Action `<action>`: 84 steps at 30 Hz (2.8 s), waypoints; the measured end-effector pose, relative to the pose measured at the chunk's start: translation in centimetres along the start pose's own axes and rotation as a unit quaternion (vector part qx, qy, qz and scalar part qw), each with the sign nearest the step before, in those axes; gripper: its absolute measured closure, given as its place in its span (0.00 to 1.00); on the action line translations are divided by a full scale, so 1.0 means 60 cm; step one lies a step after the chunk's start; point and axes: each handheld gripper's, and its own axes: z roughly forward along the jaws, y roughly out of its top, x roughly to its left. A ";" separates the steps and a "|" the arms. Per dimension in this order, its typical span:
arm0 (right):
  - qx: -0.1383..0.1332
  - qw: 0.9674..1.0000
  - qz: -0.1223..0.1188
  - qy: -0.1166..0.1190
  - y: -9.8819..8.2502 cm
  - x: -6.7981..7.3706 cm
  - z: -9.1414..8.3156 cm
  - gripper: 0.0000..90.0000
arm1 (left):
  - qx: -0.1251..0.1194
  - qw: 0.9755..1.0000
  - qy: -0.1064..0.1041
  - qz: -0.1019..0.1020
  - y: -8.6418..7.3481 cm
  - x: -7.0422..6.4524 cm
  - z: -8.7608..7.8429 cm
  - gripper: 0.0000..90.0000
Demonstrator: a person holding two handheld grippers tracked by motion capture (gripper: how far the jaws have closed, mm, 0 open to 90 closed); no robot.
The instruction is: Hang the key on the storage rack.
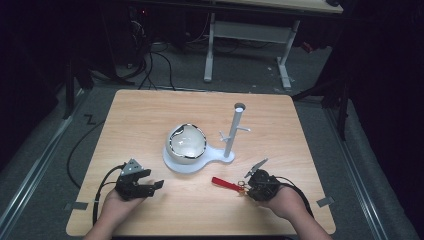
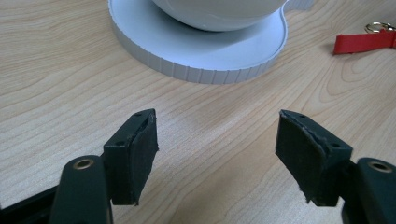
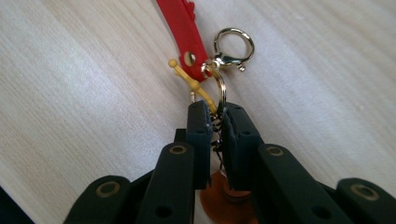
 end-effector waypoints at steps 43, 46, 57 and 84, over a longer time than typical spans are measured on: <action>0.060 0.998 -0.006 0.012 0.035 -0.001 -0.038 0.90 | 0.003 1.000 -0.001 0.004 -0.002 0.000 0.001 0.33; 0.063 0.998 0.001 0.009 0.042 -0.007 -0.061 0.90 | 0.004 1.000 0.000 0.004 -0.003 -0.001 0.000 0.33; 0.049 0.998 -0.040 -0.020 0.067 -0.010 -0.143 0.94 | 0.003 1.000 0.001 0.002 -0.004 0.000 -0.003 0.33; 0.037 0.996 -0.060 -0.059 0.116 -0.010 -0.242 0.94 | 0.003 1.000 0.002 0.003 -0.004 0.000 -0.004 0.33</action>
